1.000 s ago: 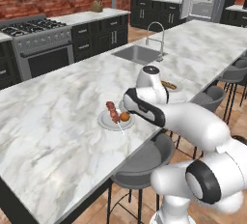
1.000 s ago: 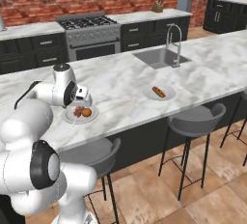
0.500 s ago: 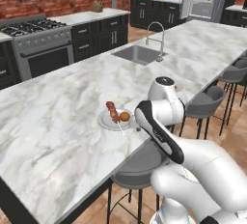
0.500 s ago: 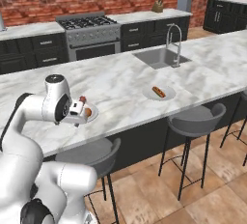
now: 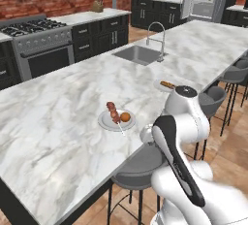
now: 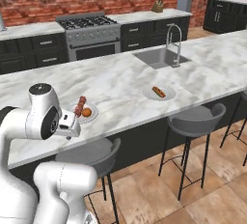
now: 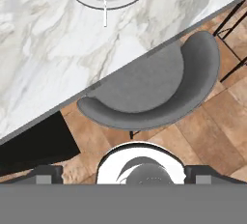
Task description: Pick up the kiwi and tangerine from the fridge and place one fruit on each plate on the dining counter.
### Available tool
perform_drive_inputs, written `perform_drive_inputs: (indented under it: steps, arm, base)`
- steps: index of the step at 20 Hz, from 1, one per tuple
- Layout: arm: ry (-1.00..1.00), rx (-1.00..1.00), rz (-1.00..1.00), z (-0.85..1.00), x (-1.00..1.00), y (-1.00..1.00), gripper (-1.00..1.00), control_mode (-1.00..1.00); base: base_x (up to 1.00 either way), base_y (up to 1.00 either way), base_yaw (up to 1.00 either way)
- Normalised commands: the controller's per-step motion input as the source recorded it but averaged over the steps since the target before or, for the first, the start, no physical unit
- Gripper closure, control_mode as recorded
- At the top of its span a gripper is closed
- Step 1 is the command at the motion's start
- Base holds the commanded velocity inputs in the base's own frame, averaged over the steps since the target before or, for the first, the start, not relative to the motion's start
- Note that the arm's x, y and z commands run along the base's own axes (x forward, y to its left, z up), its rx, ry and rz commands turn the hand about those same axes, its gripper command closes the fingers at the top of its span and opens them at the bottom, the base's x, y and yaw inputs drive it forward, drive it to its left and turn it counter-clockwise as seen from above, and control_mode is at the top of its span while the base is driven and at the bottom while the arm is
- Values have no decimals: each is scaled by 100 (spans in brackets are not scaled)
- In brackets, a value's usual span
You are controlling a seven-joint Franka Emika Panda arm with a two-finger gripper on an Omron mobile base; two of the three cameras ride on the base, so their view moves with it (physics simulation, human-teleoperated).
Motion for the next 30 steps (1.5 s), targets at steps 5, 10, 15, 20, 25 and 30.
perform_drive_inputs:
  steps: [5,10,15,20,25,30]
  arm:
    - [-10,0,0,78,-36,0,-100,-100]
    - [-4,0,0,27,-27,-2,-100,-100]
    - [-2,0,0,0,0,0,-100,-100]
    - [-1,0,0,0,-6,0,-100,100]
    - [0,0,0,0,0,0,-100,100]
    - [0,0,0,0,0,0,-100,100]
  base:
    - [0,0,0]
    - [0,0,0]
    - [0,0,0]
    - [-12,0,0]
    - [-73,-22,-7]
    - [-35,-80,-25]
